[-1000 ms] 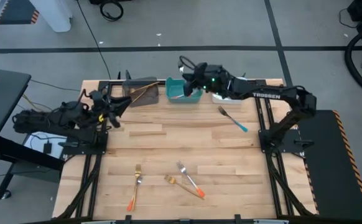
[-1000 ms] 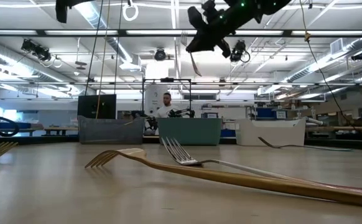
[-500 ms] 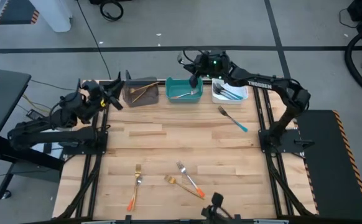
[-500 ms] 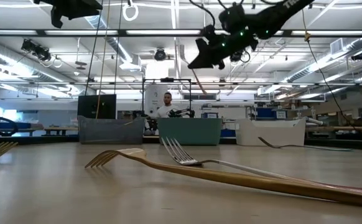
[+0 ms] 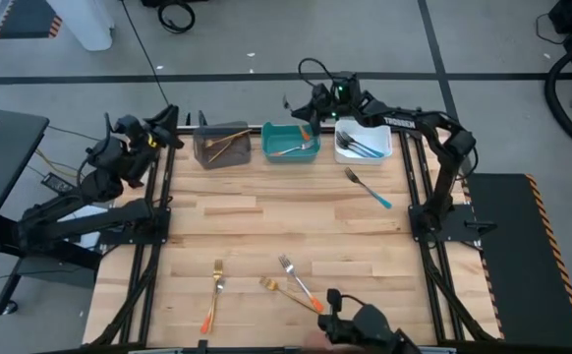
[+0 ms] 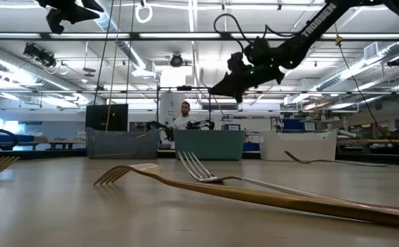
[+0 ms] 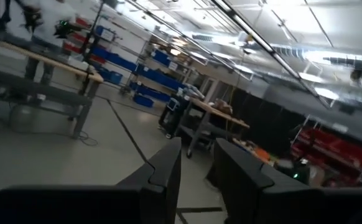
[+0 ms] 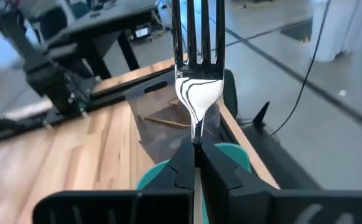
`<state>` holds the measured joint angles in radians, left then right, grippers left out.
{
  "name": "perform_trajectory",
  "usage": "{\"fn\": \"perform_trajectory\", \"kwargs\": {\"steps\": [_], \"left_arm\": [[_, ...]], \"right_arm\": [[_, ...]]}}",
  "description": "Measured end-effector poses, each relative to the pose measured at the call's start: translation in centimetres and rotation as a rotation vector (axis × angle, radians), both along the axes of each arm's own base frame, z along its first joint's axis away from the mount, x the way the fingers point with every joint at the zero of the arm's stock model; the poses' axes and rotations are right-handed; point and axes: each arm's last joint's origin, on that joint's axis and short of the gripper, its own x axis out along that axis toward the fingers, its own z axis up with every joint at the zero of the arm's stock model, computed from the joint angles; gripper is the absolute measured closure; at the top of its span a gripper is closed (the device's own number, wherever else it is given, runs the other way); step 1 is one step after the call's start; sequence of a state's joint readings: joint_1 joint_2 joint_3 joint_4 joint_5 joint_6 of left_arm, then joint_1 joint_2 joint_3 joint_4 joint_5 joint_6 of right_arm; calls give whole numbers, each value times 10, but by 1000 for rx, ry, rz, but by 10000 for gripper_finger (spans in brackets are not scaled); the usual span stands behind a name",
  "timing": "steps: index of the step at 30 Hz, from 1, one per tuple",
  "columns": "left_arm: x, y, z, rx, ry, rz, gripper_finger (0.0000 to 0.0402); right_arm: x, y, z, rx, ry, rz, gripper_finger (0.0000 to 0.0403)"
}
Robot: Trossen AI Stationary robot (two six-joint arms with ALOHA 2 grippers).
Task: Sort silverware by color (type)
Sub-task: Put the orange fork into the blue bin
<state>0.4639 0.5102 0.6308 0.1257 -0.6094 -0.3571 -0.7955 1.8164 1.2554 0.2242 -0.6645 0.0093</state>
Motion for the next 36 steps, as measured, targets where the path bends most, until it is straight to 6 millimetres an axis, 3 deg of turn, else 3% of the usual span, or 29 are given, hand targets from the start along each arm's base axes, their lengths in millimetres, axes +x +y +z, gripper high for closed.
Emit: {"fn": "perform_trajectory", "kwargs": {"steps": [5,12,21,30,36], "left_arm": [[-1,1,0,-32,-63,-3,296],[-1,1,0,-46,-89,-11,296],[-1,1,0,-82,-157,-26,296],[-2,2,0,-40,-66,49,296],[-2,2,-1,-26,-27,56,296]], "right_arm": [[2,-4,-11,87,-6,14,389],[-2,-8,-12,-51,29,31,389],[-7,-5,-25,-43,145,47,389],[-5,-3,-26,-103,188,19,389],[6,8,-28,-132,228,-7,386]]}}
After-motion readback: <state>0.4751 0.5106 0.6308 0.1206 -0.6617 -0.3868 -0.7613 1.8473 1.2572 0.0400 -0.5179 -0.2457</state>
